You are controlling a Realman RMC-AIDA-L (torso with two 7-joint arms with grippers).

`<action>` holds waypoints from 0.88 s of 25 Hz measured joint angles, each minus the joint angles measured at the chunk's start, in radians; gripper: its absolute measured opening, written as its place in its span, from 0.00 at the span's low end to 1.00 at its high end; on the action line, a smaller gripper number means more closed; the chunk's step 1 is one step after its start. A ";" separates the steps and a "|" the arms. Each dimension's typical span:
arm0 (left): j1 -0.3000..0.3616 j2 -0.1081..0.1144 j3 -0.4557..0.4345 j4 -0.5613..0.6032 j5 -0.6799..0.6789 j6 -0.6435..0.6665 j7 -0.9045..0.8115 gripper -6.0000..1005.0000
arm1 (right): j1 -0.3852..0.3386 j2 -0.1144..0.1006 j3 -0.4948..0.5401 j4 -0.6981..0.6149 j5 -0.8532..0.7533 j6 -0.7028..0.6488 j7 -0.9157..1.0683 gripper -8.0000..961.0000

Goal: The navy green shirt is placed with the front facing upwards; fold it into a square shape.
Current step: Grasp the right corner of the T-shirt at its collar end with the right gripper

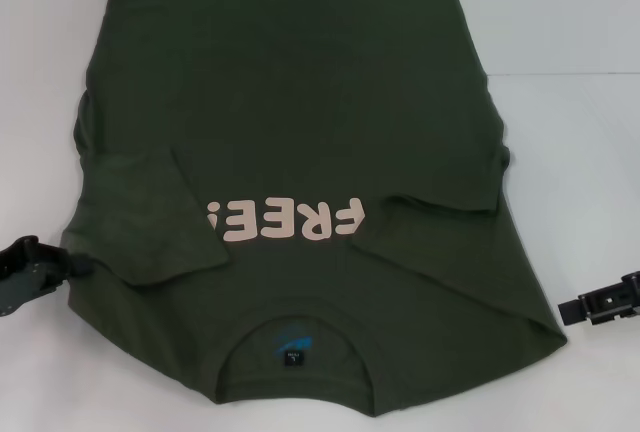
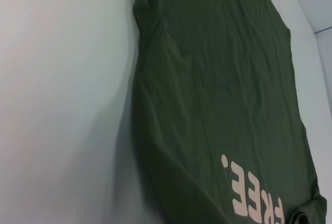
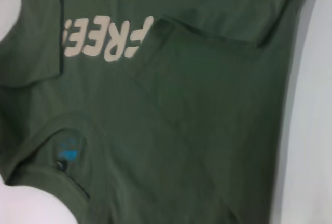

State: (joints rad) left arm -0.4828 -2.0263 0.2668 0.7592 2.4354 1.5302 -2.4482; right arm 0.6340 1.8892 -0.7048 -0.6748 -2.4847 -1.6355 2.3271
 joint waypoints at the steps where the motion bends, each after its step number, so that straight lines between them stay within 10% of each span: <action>1: 0.000 0.000 0.000 0.000 0.000 -0.001 0.000 0.04 | 0.003 0.002 -0.001 0.000 -0.006 0.007 0.002 0.72; 22: 0.001 -0.002 0.000 0.000 0.001 -0.021 0.000 0.04 | 0.020 0.026 -0.032 0.017 -0.011 0.060 0.129 0.72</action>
State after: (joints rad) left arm -0.4815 -2.0280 0.2669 0.7592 2.4360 1.5089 -2.4482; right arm 0.6543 1.9156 -0.7371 -0.6575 -2.4960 -1.5756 2.4557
